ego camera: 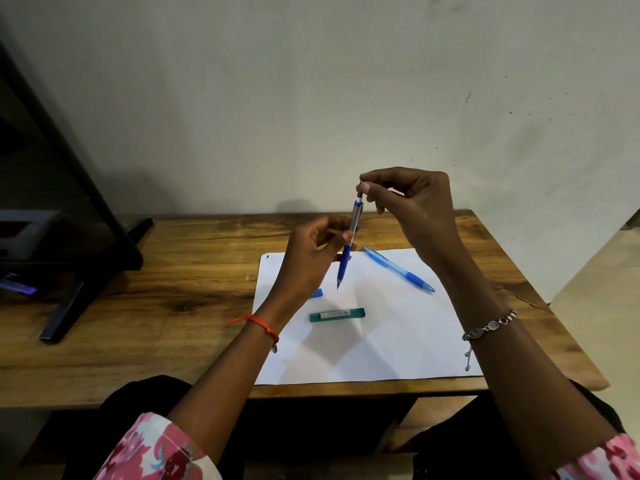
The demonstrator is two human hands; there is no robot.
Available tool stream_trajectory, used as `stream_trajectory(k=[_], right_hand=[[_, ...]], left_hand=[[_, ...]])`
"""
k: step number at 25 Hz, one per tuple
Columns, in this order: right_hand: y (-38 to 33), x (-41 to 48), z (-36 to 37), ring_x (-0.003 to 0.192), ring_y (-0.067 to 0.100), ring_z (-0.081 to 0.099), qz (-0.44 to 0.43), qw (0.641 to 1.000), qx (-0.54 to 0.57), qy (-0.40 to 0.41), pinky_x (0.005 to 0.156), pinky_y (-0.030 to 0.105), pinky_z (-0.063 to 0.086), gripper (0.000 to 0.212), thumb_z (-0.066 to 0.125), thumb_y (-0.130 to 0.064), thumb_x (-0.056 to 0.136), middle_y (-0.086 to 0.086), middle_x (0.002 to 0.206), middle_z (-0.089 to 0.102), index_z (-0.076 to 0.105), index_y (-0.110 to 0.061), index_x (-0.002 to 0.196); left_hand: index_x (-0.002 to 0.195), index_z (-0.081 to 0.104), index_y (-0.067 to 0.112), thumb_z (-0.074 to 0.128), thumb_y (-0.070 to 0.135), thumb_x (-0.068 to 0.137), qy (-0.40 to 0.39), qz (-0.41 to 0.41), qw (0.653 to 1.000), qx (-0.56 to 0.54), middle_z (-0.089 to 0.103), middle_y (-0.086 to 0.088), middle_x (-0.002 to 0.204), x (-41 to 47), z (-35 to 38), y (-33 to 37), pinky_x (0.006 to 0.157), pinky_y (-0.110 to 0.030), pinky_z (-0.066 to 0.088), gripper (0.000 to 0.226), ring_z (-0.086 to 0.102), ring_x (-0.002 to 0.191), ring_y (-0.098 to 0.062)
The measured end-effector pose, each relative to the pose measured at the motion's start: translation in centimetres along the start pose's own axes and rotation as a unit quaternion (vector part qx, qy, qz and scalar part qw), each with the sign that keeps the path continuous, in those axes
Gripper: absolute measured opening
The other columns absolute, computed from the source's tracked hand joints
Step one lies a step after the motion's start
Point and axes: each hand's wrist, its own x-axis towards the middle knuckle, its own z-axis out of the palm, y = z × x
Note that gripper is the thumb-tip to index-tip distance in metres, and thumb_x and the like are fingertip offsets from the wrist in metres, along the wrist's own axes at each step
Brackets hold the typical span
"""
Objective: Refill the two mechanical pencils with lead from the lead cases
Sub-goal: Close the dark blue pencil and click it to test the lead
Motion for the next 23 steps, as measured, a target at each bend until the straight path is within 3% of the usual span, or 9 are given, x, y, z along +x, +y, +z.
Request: stream_trajectory(k=[10,17,23], right_hand=[[-0.08,0.14,-0.43,0.067,0.005,0.064,-0.023,0.999,-0.022,-0.021,0.059,0.016,0.052,0.016,0.066,-0.007,0.081,0.001,0.085,0.069,0.069,-0.013,0.096],[0.12,0.12,-0.62,0.068,0.003,0.064,-0.033,0.998,-0.048,-0.028,0.060,0.015,0.053,0.015,0.068,-0.009,0.081,-0.003,0.085,0.069,0.069,-0.015,0.094],[0.76,0.28,-0.67,0.069,0.004,0.064,-0.023,0.997,-0.060,-0.041,0.065,0.016,0.052,0.010,0.069,-0.010,0.079,-0.005,0.079,0.069,0.071,-0.013,0.089]], left_hand=[[0.096,0.057,0.013,0.051,0.005,0.089,-0.021,-0.010,0.999,-0.038,0.064,0.007,0.089,0.02,-0.05,-0.11,0.063,-0.018,0.057,0.012,0.067,0.066,-0.001],[0.088,0.058,0.023,0.050,0.006,0.090,-0.036,0.001,0.999,-0.041,0.063,0.009,0.088,-0.15,-0.17,0.19,0.062,-0.017,0.056,0.019,0.067,0.066,0.001],[0.091,0.059,0.019,0.050,0.006,0.090,-0.039,-0.006,0.998,-0.038,0.064,0.008,0.088,-0.05,-0.12,0.06,0.062,-0.018,0.057,0.016,0.067,0.066,-0.001]])
